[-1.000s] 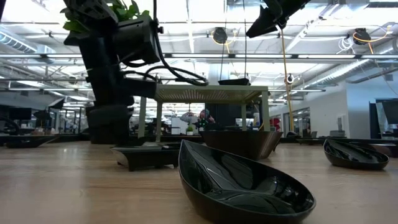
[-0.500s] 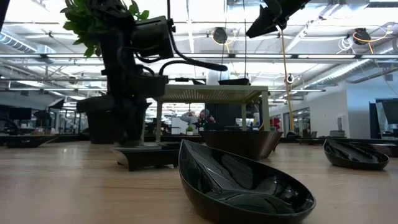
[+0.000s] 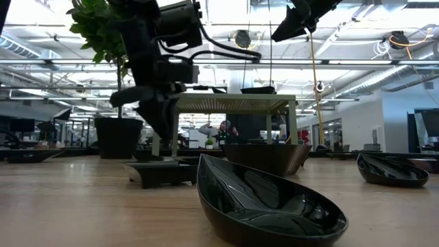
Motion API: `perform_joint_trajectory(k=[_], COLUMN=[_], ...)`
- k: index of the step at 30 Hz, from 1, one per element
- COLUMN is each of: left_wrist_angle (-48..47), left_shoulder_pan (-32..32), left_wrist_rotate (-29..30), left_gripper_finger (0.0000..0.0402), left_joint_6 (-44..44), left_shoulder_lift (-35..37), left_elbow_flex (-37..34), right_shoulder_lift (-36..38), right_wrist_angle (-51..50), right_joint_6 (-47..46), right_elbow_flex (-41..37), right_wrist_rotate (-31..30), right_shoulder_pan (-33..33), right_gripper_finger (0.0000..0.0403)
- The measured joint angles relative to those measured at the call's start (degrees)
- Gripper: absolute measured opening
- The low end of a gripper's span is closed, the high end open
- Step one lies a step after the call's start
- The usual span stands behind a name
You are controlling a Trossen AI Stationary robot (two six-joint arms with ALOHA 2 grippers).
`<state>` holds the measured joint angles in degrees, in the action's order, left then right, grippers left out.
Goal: Pick & Place Mini shaped plates
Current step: Stack the drop shaped plate on top of the other drop shaped plate on the shelf
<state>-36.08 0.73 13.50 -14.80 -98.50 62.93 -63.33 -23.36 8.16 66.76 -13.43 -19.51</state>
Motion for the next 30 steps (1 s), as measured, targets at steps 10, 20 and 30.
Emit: perform_joint_trajectory(k=[10,20,30], left_wrist_angle=[-15.24,-15.71,-12.87], left_shoulder_pan=[-0.22,-2.91,-2.84], left_wrist_rotate=[-9.59,-16.06,-12.25], left_gripper_finger=[0.0106,0.0108,0.0108], left_joint_6=[50.55,84.97,90.94], left_shoulder_lift=[0.11,0.11,0.13], left_elbow_flex=[6.25,0.45,-1.70], right_shoulder_lift=[0.00,0.00,0.00], right_wrist_angle=[-0.04,-0.04,-0.04], right_joint_6=[0.00,0.00,0.02], right_elbow_flex=[0.00,0.00,0.00], right_wrist_rotate=[0.00,0.02,0.02], right_shoulder_pan=[0.00,0.00,-0.02], right_gripper_finger=[0.0141,0.0141,0.0141])
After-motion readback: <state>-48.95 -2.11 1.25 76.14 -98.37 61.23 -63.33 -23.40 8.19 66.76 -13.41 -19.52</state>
